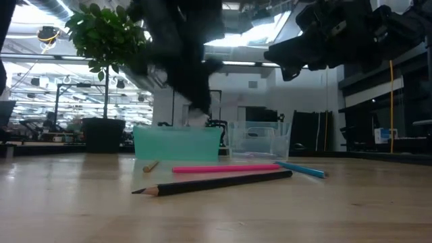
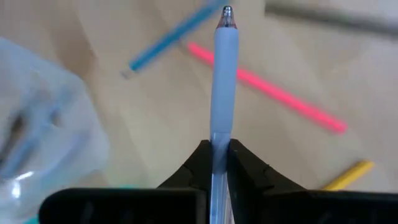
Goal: Sort pens & pencils
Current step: Put the purple pen into the transparent bin
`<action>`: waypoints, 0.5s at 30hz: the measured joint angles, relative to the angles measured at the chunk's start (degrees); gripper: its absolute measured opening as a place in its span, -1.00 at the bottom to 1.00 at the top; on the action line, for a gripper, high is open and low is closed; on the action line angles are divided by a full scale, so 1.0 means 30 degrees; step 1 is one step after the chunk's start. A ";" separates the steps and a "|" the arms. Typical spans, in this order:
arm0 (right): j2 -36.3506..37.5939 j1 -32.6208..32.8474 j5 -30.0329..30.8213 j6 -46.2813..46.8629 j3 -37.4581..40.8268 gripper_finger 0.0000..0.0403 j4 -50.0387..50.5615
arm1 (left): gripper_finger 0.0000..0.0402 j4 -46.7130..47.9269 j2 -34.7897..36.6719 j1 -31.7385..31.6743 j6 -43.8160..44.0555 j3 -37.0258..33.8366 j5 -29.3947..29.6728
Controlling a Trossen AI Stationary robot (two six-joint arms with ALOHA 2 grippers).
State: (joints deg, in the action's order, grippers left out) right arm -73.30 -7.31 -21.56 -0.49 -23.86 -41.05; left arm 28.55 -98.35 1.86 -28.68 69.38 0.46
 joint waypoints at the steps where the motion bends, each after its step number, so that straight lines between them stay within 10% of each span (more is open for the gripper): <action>1: 0.0000 0.0000 -0.0169 -0.0016 0.0000 -0.55 0.0035 | -0.89 0.0120 0.0429 0.0024 0.0194 0.0009 0.0072; 15: 0.0000 0.0051 -0.2137 -0.0557 0.0015 -0.55 0.0637 | -0.89 -0.6254 0.6180 0.0111 0.3043 -0.5341 0.1097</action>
State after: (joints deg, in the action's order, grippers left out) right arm -73.30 -7.16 -27.97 -2.16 -23.81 -39.13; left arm 9.79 -79.81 2.20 -19.56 53.36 3.75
